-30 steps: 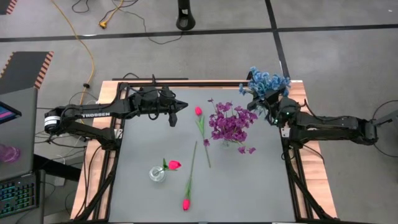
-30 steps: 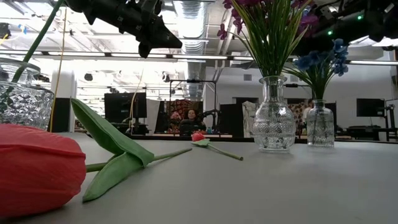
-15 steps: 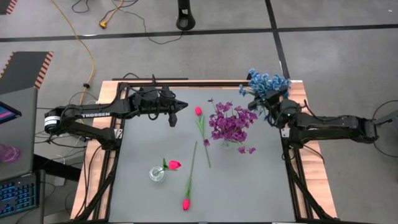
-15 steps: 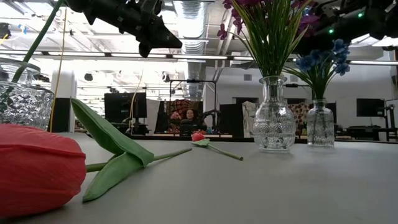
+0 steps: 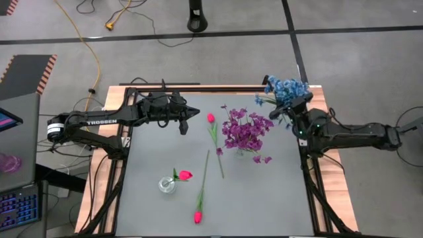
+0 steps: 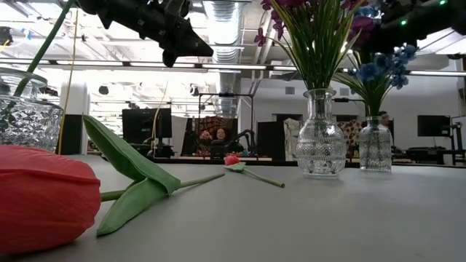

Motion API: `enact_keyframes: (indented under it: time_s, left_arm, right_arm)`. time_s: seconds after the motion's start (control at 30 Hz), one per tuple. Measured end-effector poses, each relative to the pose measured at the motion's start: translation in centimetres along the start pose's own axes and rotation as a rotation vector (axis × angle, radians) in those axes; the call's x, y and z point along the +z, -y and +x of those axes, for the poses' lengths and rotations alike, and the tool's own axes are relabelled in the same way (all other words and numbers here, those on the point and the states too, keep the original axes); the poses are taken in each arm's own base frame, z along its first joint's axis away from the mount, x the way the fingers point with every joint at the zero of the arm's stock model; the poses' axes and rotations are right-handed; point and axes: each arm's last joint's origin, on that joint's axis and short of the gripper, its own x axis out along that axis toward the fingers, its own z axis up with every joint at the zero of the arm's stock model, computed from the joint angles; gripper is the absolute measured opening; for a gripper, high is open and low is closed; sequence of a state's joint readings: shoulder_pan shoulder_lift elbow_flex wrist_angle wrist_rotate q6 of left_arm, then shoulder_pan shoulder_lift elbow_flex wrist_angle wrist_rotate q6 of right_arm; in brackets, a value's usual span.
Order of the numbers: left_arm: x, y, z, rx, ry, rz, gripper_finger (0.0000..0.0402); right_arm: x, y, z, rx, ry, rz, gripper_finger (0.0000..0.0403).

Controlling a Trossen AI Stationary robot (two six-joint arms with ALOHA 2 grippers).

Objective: Sort flowers into vase by color
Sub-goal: Put the blue flowers into the top transparent vase

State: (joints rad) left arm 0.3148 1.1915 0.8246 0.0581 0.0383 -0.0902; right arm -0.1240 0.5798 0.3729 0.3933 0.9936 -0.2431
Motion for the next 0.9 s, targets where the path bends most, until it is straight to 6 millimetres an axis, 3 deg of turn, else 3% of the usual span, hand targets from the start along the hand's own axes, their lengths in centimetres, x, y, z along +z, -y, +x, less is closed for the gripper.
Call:
enact_keyframes:
  time_s: [0.23,0.57,0.9]
  left_arm:
    - [0.0,0.0,0.0,0.0,0.0,0.0,0.0]
    - [0.0,0.0,0.0,0.0,0.0,0.0,0.0]
    - [0.0,0.0,0.0,0.0,0.0,0.0,0.0]
  right_arm:
    - [0.1,0.1,-0.5,-0.008,-0.008,0.003,0.0183]
    - [0.0,0.2,-0.6,-0.041,-0.02,-0.002,0.0029]
    - [-1.1,0.2,-0.6,-0.087,-0.087,0.052,0.0032]
